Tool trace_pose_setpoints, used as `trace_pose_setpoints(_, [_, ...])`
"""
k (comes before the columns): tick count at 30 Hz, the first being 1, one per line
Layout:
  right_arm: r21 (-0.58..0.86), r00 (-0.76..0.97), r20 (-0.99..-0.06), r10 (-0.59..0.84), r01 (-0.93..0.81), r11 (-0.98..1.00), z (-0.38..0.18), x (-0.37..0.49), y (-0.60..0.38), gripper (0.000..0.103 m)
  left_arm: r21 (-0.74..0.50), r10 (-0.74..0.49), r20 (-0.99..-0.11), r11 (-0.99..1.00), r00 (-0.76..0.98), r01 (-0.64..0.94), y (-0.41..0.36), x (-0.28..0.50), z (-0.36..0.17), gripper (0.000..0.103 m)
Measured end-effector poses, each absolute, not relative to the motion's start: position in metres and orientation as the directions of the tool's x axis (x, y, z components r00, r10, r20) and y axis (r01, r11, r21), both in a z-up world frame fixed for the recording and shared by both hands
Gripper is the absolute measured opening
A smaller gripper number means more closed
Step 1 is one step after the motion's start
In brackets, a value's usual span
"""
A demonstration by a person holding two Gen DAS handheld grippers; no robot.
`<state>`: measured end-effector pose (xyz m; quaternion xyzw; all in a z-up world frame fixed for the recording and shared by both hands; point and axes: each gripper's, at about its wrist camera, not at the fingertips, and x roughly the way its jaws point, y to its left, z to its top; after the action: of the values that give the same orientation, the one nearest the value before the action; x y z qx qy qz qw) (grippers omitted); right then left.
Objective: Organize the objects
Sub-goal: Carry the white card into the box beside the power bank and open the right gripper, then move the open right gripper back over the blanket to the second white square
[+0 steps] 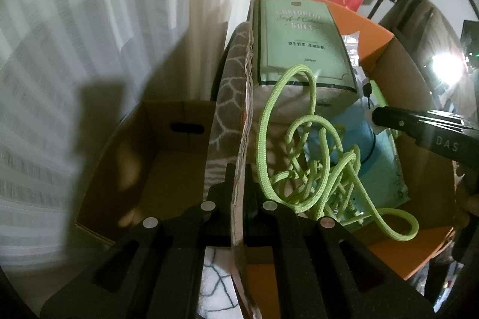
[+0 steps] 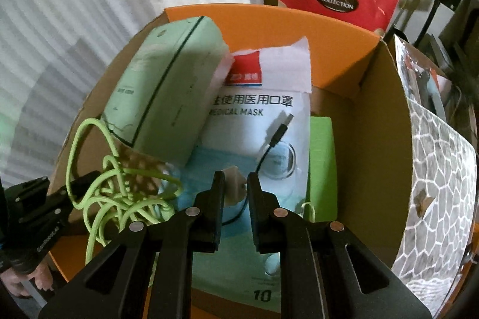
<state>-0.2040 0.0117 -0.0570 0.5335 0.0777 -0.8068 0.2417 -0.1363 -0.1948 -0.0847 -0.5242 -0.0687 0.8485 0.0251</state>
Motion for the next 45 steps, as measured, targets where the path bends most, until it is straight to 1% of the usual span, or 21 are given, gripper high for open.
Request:
trace_pose_setpoints(2, [0.139, -0.321, -0.894, -0.313, 0.465, -0.874, -0.055, -0.204, 0.016, 0.02, -0.149, 0.119, -0.886, -0.988, -0.448, 0.031, -0.192, -0.135, -0.085, 0.003])
trace_pose_setpoints(7, [0.166, -0.339, -0.874, -0.348, 0.464, -0.87, -0.041, -0.199, 0.026, 0.023, -0.143, 0.114, -0.887, -0.989, -0.447, 0.032, -0.182, -0.135, -0.086, 0.003])
trace_pose_setpoints(10, [0.162, -0.366, -0.857, -0.363, 0.477, -0.864, -0.028, -0.191, 0.033, 0.031, -0.144, 0.115, -0.887, -0.989, -0.446, 0.031, -0.18, -0.135, -0.087, 0.003])
trace_pose_setpoints(13, [0.148, -0.396, -0.842, -0.367, 0.484, -0.862, -0.016, -0.186, 0.039, 0.042, -0.143, 0.114, -0.887, -0.989, -0.447, 0.032, -0.18, -0.136, -0.087, 0.003])
trace_pose_setpoints(15, [0.142, -0.418, -0.828, -0.374, 0.488, -0.861, -0.007, -0.179, 0.047, 0.053, -0.143, 0.114, -0.888, -0.989, -0.446, 0.031, -0.182, -0.136, -0.087, 0.003])
trace_pose_setpoints(19, [0.118, -0.459, -0.809, -0.367, 0.485, -0.866, 0.007, -0.17, 0.064, 0.063, -0.14, 0.112, -0.889, -0.99, -0.444, 0.031, -0.173, -0.134, -0.087, 0.003])
trace_pose_setpoints(21, [0.115, -0.466, -0.806, -0.365, 0.481, -0.869, 0.011, -0.167, 0.073, 0.072, -0.14, 0.112, -0.889, -0.99, -0.444, 0.031, -0.175, -0.135, -0.087, 0.003])
trace_pose_setpoints(22, [0.115, -0.47, -0.805, -0.363, 0.477, -0.871, 0.012, -0.166, 0.077, 0.073, -0.139, 0.111, -0.889, -0.99, -0.444, 0.031, -0.171, -0.134, -0.087, 0.003])
trace_pose_setpoints(24, [0.114, -0.475, -0.804, -0.359, 0.468, -0.876, 0.013, -0.163, 0.087, 0.079, -0.138, 0.11, -0.889, -0.99, -0.444, 0.031, -0.169, -0.134, -0.087, 0.003])
trace_pose_setpoints(35, [0.145, -0.498, -0.797, -0.34, 0.389, -0.91, 0.012, -0.162, 0.141, 0.086, -0.133, 0.107, -0.891, -0.991, -0.442, 0.03, -0.161, -0.136, -0.088, 0.003])
trace_pose_setpoints(45, [0.165, -0.508, -0.803, -0.313, 0.314, -0.935, 0.0, -0.159, 0.192, 0.086, -0.148, 0.12, -0.89, -0.989, -0.44, 0.029, -0.158, -0.134, -0.089, 0.003])
